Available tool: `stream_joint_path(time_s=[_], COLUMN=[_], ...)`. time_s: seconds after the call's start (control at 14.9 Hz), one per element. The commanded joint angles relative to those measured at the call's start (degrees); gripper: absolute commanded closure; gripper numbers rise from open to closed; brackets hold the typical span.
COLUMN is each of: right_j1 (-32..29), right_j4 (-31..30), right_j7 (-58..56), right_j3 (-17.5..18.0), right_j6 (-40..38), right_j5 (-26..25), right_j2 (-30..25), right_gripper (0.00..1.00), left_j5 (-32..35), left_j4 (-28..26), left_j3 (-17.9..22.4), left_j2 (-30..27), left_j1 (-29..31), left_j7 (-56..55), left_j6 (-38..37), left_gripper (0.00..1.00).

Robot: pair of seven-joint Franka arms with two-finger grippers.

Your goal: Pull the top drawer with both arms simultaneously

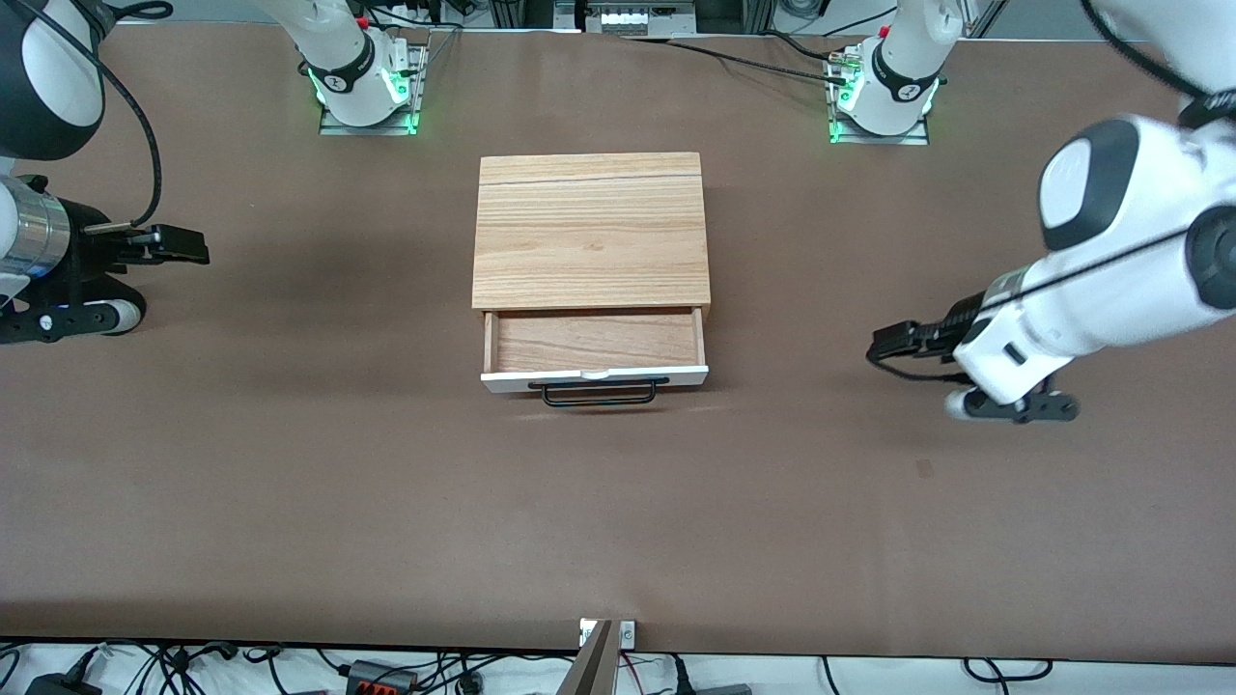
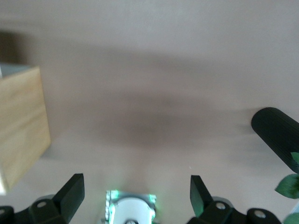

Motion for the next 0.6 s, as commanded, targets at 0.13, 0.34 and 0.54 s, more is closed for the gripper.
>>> stream_joint_path(time_s=[0.13,0.34,0.54], right_j1=[-10.47,-9.77,-8.81], right_j4=[-15.18,-15.26,-15.26], right_j7=[3.29,3.12,4.96], right_j3=[8.46,8.03,7.5], right_j6=[12.42,11.02,9.88], right_j5=[-0.82,-1.26,-0.3], right_j2=[-12.1,-14.92,-14.83], right_gripper=[0.0,0.0,0.0], left_j5=[2.19,4.03,6.48], left_j4=[-2.1,-10.24,-13.79], left_j3=[1.22,0.09,-6.14], left_j2=[-6.36,-13.9,-17.1], left_j1=[2.06,4.87,9.61], left_j7=[-1.9,-1.9,0.11], left_j6=[-5.17,-6.07,-5.36], left_gripper=[0.0,0.0,0.0])
